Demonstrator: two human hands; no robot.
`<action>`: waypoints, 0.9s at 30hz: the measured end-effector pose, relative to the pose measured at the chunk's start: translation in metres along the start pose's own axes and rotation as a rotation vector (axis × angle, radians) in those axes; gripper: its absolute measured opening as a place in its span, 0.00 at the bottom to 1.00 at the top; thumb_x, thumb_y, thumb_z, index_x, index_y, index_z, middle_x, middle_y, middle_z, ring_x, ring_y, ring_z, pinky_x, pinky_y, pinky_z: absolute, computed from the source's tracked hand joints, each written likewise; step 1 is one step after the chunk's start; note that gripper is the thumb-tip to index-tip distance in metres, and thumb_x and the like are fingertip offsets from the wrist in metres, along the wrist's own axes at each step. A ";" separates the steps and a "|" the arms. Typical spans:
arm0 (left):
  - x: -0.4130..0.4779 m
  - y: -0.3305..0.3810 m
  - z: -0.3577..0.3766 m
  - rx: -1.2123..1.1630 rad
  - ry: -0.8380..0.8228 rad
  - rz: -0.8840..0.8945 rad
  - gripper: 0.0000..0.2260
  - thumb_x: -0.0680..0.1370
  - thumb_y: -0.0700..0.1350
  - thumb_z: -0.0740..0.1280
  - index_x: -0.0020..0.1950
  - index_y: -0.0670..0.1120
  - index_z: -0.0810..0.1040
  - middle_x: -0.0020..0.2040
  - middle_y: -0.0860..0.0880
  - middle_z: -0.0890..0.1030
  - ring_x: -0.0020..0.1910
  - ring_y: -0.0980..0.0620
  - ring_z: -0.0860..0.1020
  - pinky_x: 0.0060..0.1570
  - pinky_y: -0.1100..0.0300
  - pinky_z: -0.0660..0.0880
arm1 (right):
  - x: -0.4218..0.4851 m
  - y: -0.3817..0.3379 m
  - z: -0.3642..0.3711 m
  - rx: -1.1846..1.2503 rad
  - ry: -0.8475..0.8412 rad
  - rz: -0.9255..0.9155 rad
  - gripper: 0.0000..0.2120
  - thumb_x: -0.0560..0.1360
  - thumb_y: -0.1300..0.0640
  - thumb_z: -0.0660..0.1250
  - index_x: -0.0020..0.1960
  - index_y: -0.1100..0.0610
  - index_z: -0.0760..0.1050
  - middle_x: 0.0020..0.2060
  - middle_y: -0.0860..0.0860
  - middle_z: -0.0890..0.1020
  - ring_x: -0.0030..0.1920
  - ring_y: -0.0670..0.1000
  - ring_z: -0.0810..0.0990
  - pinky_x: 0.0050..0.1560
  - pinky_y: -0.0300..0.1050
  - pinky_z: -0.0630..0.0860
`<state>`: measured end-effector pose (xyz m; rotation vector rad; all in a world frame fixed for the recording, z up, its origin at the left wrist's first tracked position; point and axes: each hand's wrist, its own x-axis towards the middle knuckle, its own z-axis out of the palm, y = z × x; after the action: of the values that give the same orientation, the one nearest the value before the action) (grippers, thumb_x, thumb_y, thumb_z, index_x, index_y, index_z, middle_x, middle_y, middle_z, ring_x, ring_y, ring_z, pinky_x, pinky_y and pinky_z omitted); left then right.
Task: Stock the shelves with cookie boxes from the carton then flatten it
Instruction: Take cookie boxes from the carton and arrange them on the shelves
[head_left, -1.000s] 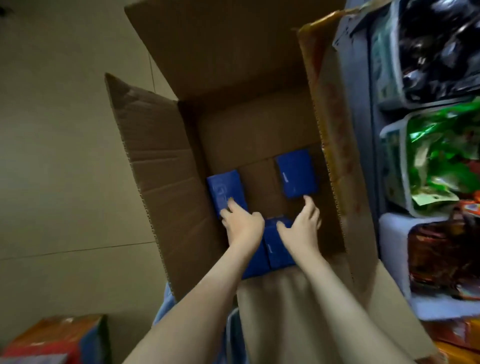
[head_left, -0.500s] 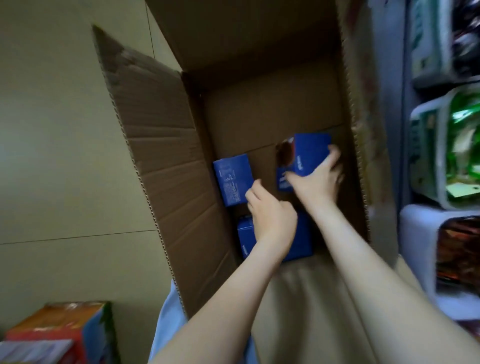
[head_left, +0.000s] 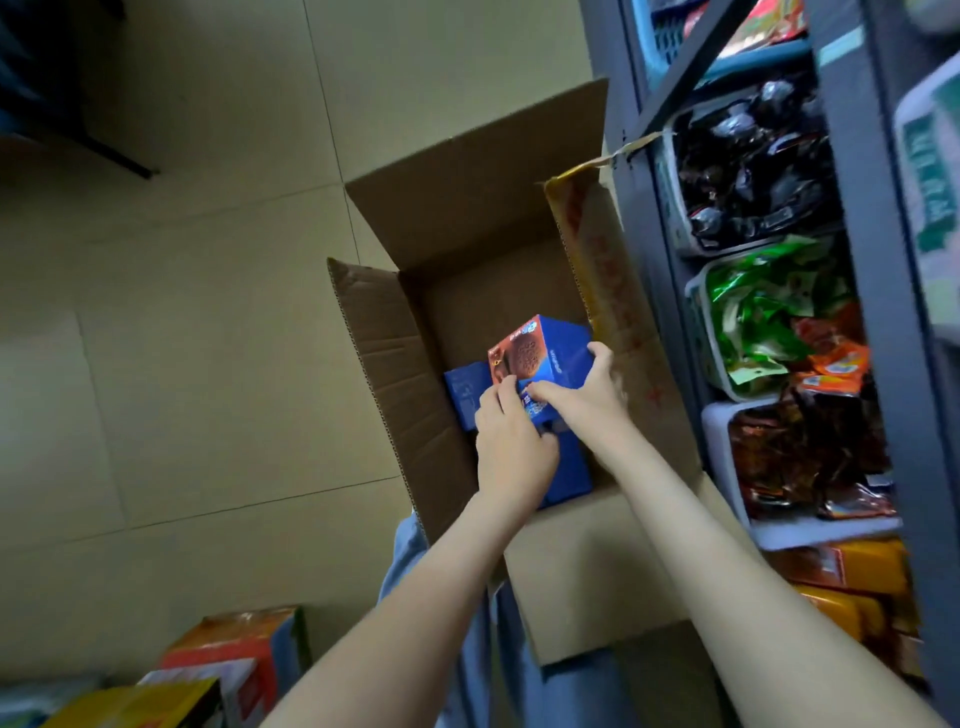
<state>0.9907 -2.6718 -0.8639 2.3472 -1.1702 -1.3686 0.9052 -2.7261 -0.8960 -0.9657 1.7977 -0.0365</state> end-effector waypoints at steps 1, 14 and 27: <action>0.004 -0.009 0.007 -0.006 -0.013 -0.022 0.30 0.73 0.38 0.65 0.73 0.41 0.59 0.70 0.42 0.63 0.68 0.43 0.62 0.65 0.56 0.61 | 0.005 0.008 0.006 -0.050 0.023 -0.011 0.45 0.65 0.46 0.74 0.73 0.49 0.52 0.68 0.56 0.65 0.68 0.57 0.63 0.68 0.55 0.65; 0.138 -0.133 0.114 -0.160 0.089 -0.596 0.36 0.75 0.44 0.67 0.76 0.41 0.50 0.75 0.42 0.54 0.72 0.41 0.56 0.70 0.52 0.57 | 0.133 0.124 0.095 -0.294 0.280 -0.162 0.43 0.66 0.50 0.74 0.73 0.55 0.53 0.69 0.60 0.63 0.68 0.62 0.62 0.66 0.56 0.60; 0.183 -0.133 0.145 -0.085 0.321 -0.718 0.43 0.66 0.56 0.74 0.72 0.43 0.55 0.69 0.43 0.60 0.67 0.42 0.62 0.67 0.49 0.59 | 0.161 0.166 0.110 -0.468 0.225 -0.166 0.45 0.72 0.40 0.67 0.78 0.47 0.41 0.77 0.56 0.46 0.76 0.57 0.42 0.72 0.60 0.46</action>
<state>0.9954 -2.6797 -1.1325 2.9051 -0.1676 -1.0863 0.8739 -2.6707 -1.1443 -1.4915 1.9702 0.1857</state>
